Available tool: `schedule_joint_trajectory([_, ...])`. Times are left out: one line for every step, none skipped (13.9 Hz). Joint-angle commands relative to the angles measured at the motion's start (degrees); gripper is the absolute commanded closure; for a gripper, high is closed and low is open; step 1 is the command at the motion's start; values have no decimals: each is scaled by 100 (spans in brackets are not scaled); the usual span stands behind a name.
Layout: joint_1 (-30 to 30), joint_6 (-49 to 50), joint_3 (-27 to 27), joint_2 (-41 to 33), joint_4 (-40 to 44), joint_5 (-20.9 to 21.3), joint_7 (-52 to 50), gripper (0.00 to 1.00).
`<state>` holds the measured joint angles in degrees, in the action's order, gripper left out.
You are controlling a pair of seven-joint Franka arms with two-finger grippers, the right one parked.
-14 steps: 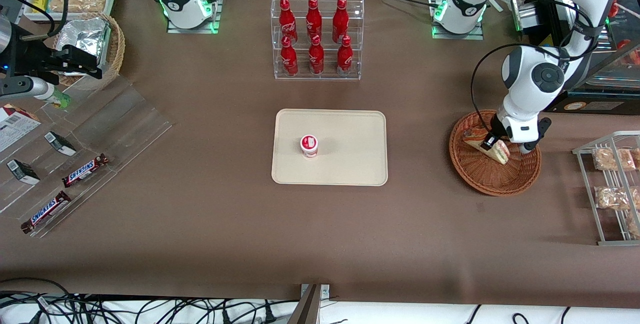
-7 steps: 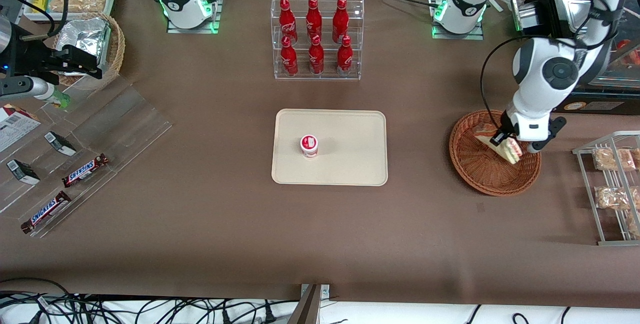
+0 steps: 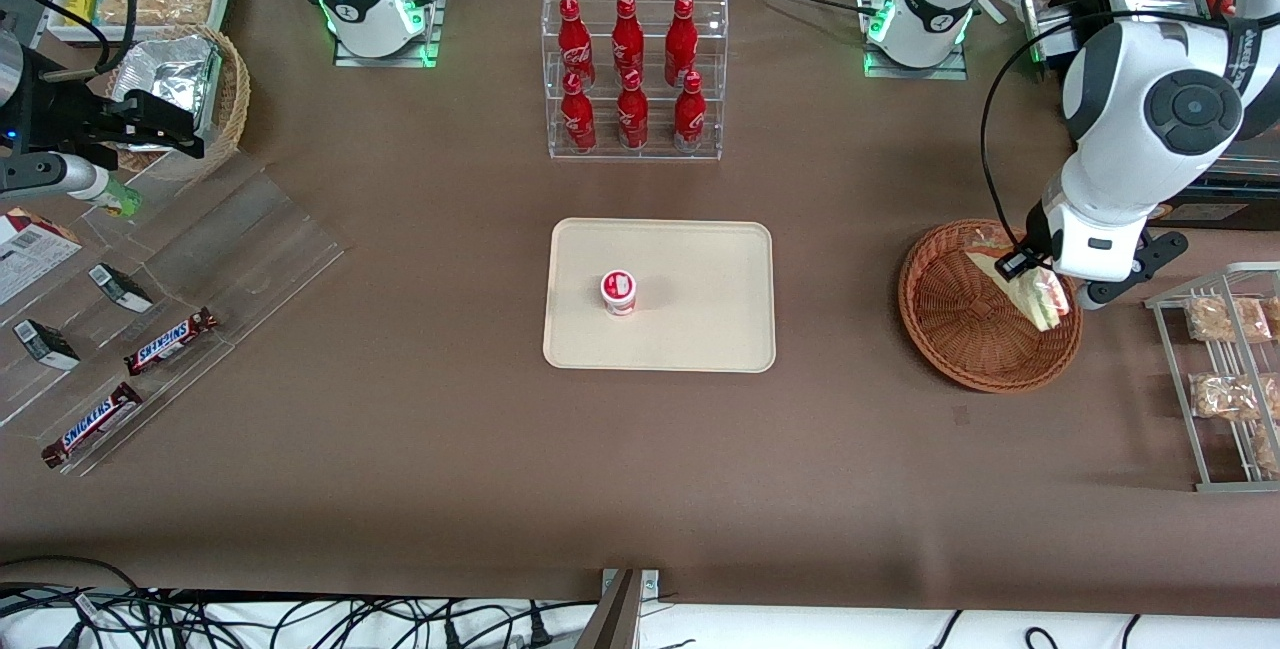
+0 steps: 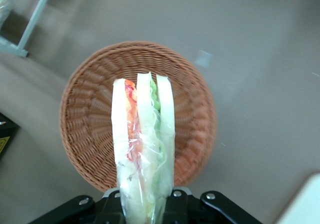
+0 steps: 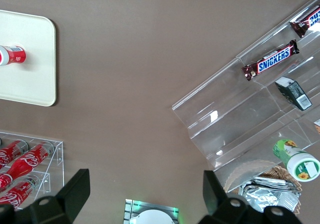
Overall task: Place sandwich from basket to tray
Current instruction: 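Lift the sandwich and carry it over the cream tray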
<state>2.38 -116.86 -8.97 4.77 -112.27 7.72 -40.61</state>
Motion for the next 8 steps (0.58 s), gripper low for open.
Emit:
schedule_joint_trajectory([9,453,-384,190,600,-183,448,100])
schedule_joint_trajectory([0,506,-630,217,714,-183,449,100])
schedule_joint_trajectory([0,559,-902,295,811,-183,440,100])
schedule_joint_trajectory([-9,568,-1140,374,881,-183,431,100])
schedule_joint_trajectory([-9,568,-1377,453,908,-183,422,100])
schedule_joint_trajectory([-9,568,-1632,550,926,-174,414,100])
schedule_joint_trajectory([-18,525,-1852,647,926,-157,457,100])
schedule_joint_trajectory([-27,507,-2019,769,935,-96,484,100])
